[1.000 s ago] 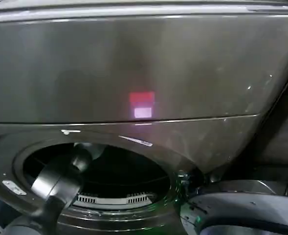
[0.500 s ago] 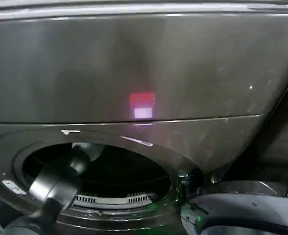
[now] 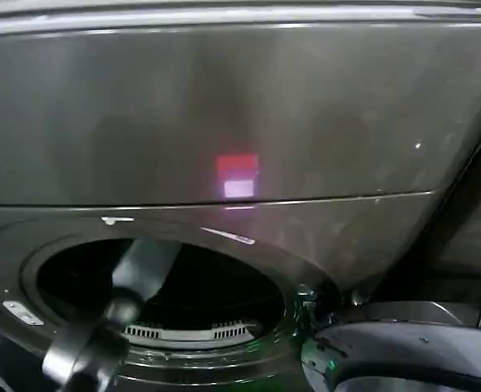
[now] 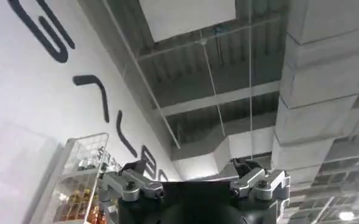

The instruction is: Grasp the clothes from the dryer.

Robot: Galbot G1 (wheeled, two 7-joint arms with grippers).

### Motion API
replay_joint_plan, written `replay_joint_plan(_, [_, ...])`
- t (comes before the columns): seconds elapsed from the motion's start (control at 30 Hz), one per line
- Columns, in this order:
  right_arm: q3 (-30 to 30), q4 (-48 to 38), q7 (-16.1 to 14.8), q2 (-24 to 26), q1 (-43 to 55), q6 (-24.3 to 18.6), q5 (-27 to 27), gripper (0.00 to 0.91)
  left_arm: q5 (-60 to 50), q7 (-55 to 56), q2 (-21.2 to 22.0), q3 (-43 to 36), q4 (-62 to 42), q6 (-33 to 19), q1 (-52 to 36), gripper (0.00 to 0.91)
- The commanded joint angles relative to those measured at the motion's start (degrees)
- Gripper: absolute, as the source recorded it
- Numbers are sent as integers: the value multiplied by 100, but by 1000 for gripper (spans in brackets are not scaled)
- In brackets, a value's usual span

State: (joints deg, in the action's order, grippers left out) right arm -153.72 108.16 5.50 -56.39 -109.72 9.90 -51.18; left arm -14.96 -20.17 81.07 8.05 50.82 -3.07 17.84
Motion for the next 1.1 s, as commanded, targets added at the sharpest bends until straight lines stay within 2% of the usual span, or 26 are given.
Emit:
replay_joint_plan(0.03, [15, 2, -14, 1, 34, 7, 140, 907, 652, 2385, 68, 537, 1894, -91, 1349, 0])
replay_joint_plan(0.17, [-6, 76, -10, 3, 50, 0, 120, 907, 901, 3367, 233, 672, 2326, -507, 1823, 0])
replay_joint_plan(0.3, [-13, 59, -20, -23, 34, -55, 134, 907, 947, 3748, 358, 819, 2710, -999, 2220, 0])
replay_joint_plan(0.43, [-34, 35, -69, 5, 7, -101, 240, 907, 736, 4108, 451, 948, 2703, -1204, 2349, 0])
replay_joint_plan(0.5, [-88, 70, -107, 8, 9, 71, 210, 907, 771, 4072, 449, 941, 2635, -1104, 2303, 0])
replay_joint_plan(0.6, [-119, 31, -75, -4, -64, -95, 167, 907, 795, 3935, 425, 862, 2745, -868, 2341, 0])
replay_joint_plan(1.03, [-241, 17, -96, 25, -221, -89, 139, 907, 731, 3745, 458, 798, 2690, -668, 2336, 0])
replay_joint_plan(1.1, [-288, 47, -106, 26, -211, 28, 129, 907, 723, 3732, 481, 802, 2691, -654, 2331, 0])
